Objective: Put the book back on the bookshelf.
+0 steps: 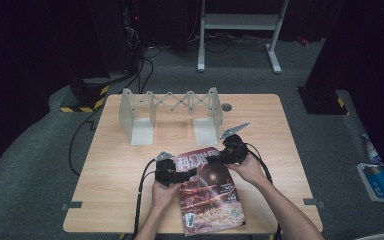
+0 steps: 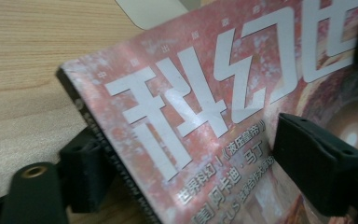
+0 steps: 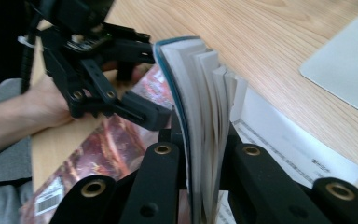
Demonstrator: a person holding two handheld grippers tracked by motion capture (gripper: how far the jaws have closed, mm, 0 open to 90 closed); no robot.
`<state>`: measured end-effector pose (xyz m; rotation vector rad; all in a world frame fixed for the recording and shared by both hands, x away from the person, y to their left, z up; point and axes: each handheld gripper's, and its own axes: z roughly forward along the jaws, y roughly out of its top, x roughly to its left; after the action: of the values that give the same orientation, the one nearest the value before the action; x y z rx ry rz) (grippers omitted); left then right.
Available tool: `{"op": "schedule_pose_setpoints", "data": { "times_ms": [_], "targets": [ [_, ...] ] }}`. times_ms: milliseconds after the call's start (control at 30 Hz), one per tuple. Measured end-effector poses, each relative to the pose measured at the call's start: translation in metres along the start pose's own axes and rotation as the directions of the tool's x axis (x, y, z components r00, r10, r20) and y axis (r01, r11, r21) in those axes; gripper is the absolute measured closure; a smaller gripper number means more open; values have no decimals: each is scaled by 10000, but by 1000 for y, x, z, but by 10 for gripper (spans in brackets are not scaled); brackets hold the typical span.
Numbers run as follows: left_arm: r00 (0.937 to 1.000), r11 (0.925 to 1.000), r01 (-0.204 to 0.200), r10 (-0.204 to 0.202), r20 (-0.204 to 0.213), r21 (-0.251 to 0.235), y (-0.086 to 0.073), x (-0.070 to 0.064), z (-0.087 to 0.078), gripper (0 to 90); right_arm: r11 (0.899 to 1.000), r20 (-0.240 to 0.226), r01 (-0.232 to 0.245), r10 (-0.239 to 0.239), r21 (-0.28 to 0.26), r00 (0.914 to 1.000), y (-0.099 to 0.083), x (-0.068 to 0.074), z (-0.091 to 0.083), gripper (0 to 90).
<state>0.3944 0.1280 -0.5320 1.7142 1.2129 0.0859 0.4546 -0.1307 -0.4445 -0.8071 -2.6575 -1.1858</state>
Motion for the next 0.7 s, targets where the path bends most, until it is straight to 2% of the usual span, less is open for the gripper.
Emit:
{"op": "schedule_pose_setpoints", "data": {
  "times_ms": [67, 200, 267, 400, 500, 600, 633, 700],
  "targets": [
    [9998, 10000, -89, 89, -164, -24, -1, -1, -1, 246, 9999, 163, -49, 47, 92, 9999, -2, -2, 1, 837],
    [9965, 9981, -600, 592, -590, -113, -3, -5, -2, 395, 9991, 625, 1, -28, 429, 9980, -7, -5, 6, 834],
    [9948, 9968, -779, 766, -676, -171, -4, -5, -3, 479, 9989, 726, 2, -36, 462, 9974, -11, -8, 8, 832],
    [9965, 9978, -660, 653, -527, -108, -5, -6, -3, 587, 9986, 852, -166, 123, 502, 9963, -19, -14, 11, 818],
    [9982, 9990, -416, 408, -432, -182, -5, -5, -4, 625, 9987, 1016, -192, 144, 468, 9947, -23, -17, 14, 784],
    [9978, 9989, -458, 452, -477, -112, -6, -4, -5, 641, 9984, 1463, -182, 102, 539, 9892, -23, -16, 15, 702],
    [9974, 9986, -523, 519, -509, -75, -6, -4, -5, 645, 9982, 1773, -97, -9, 592, 9842, -23, -17, 15, 672],
    [9972, 9986, -525, 522, -537, -44, -6, -4, -4, 646, 9976, 2230, -262, 112, 646, 9747, -27, -20, 14, 608]
  ]
}}
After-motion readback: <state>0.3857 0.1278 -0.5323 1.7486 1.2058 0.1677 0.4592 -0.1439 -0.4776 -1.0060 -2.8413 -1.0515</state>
